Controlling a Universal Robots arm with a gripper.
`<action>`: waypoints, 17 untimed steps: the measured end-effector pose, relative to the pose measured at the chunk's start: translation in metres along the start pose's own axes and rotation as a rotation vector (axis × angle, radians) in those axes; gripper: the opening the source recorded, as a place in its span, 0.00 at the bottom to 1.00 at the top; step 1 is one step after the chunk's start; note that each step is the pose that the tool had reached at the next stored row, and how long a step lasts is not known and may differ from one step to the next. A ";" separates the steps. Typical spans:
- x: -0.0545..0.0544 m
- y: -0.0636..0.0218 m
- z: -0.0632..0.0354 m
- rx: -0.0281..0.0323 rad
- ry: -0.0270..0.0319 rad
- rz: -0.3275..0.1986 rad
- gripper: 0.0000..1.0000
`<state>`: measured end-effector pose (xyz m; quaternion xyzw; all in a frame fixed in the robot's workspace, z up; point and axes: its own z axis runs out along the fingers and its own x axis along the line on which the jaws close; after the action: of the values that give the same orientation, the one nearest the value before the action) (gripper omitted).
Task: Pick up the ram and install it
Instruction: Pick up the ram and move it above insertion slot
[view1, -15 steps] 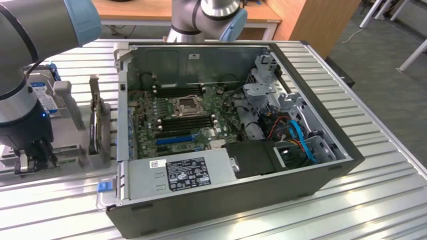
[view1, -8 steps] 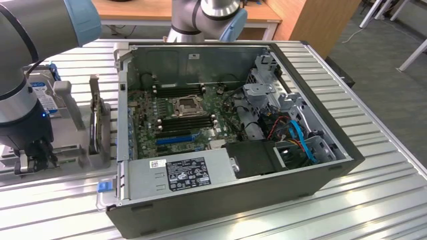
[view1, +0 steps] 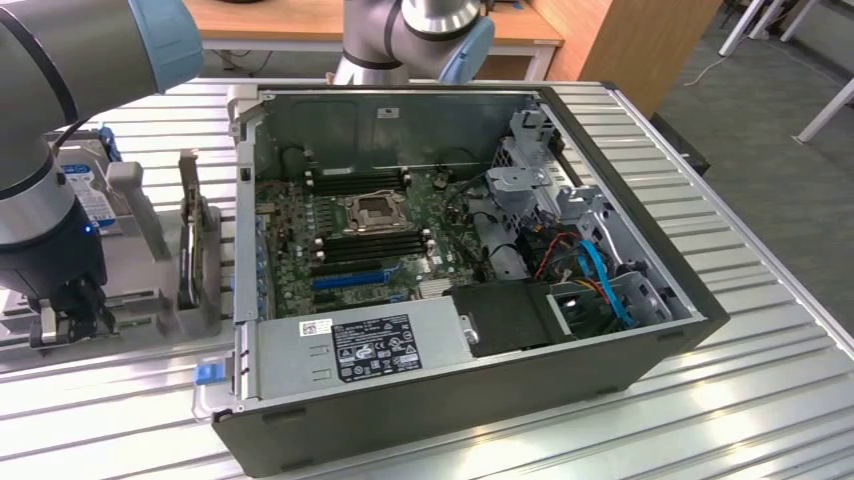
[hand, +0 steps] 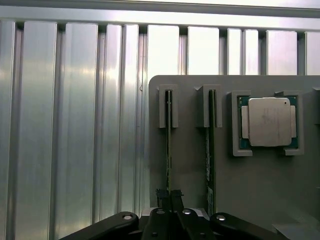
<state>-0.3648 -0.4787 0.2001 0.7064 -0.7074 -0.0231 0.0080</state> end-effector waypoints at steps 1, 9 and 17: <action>0.000 0.0000 0.0000 0.0000 0.0000 0.000 0.11; 0.000 0.0000 0.0000 -0.0001 0.0000 0.000 0.11; 0.000 0.0003 -0.0059 -0.0001 0.0001 0.000 0.11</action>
<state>-0.3648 -0.4787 0.2060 0.7064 -0.7074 -0.0231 0.0081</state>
